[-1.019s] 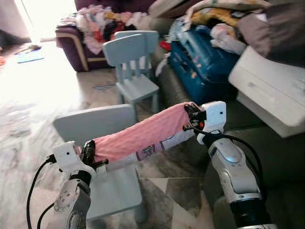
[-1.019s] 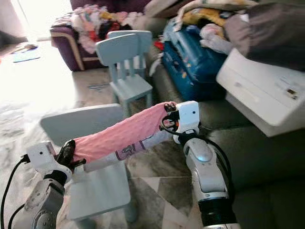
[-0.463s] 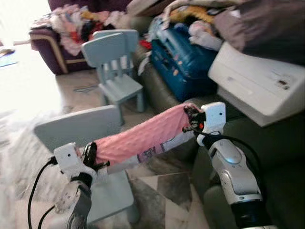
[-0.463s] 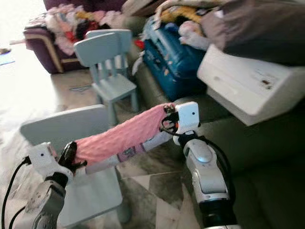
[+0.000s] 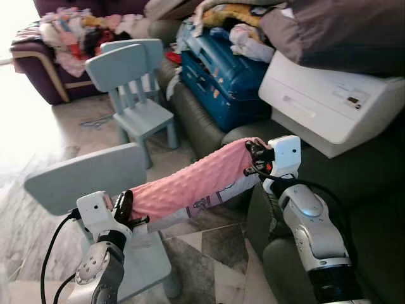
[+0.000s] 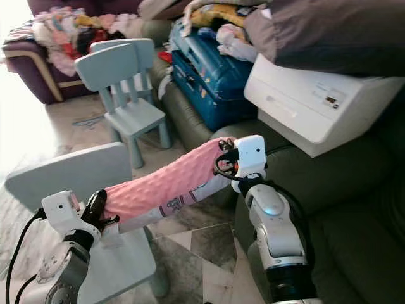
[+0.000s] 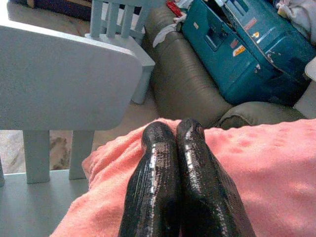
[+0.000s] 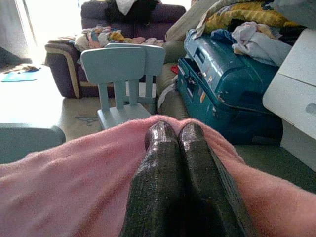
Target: Move the pillow to the sofa
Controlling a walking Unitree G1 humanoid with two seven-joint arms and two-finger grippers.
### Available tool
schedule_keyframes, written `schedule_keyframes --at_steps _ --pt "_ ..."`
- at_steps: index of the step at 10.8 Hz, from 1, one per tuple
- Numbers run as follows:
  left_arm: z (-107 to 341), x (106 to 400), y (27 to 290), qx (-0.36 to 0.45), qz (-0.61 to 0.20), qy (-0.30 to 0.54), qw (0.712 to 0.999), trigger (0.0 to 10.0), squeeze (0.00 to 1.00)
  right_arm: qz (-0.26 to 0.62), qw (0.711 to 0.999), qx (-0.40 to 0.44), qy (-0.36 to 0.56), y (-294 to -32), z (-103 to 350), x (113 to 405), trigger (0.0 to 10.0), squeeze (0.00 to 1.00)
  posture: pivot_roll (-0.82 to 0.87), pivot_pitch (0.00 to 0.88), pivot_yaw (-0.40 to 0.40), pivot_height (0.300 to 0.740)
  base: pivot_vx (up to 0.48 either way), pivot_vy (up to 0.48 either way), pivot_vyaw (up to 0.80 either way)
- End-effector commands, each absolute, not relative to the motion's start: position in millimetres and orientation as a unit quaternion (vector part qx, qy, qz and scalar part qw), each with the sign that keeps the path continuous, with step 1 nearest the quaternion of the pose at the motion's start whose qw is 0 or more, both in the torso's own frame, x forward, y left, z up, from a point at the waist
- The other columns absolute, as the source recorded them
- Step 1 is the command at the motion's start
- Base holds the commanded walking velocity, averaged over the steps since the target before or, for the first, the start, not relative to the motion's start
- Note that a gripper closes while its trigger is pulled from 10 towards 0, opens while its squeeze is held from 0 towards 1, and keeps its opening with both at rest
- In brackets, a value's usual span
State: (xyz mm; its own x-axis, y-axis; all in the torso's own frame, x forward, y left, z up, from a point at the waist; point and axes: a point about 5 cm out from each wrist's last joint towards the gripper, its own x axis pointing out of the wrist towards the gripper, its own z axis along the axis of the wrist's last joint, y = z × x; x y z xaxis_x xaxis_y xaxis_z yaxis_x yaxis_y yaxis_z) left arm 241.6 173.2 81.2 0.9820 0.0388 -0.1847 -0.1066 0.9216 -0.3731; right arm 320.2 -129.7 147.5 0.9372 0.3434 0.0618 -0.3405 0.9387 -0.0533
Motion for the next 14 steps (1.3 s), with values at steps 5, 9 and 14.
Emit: schedule_keyframes --at_steps 5,9,14 --pt "91.4 244.4 172.9 -0.206 0.030 0.065 0.976 10.0 0.00 0.178 0.982 -0.024 -0.064 -128.5 160.2 319.6 10.0 0.00 -0.20 0.110 0.046 0.740 0.000 0.000 -0.16" --pt "92.0 244.2 172.7 -0.210 0.029 0.067 0.975 10.0 0.00 0.182 0.981 -0.022 -0.065 -126.5 160.8 319.5 10.0 0.00 -0.20 0.110 0.046 0.740 0.000 0.000 0.00" --pt "93.3 243.7 171.2 -0.215 0.022 0.066 0.974 10.0 0.00 0.185 0.980 -0.020 -0.067 -124.7 161.0 320.0 10.0 0.00 -0.19 0.111 0.049 0.740 0.000 0.000 0.00"
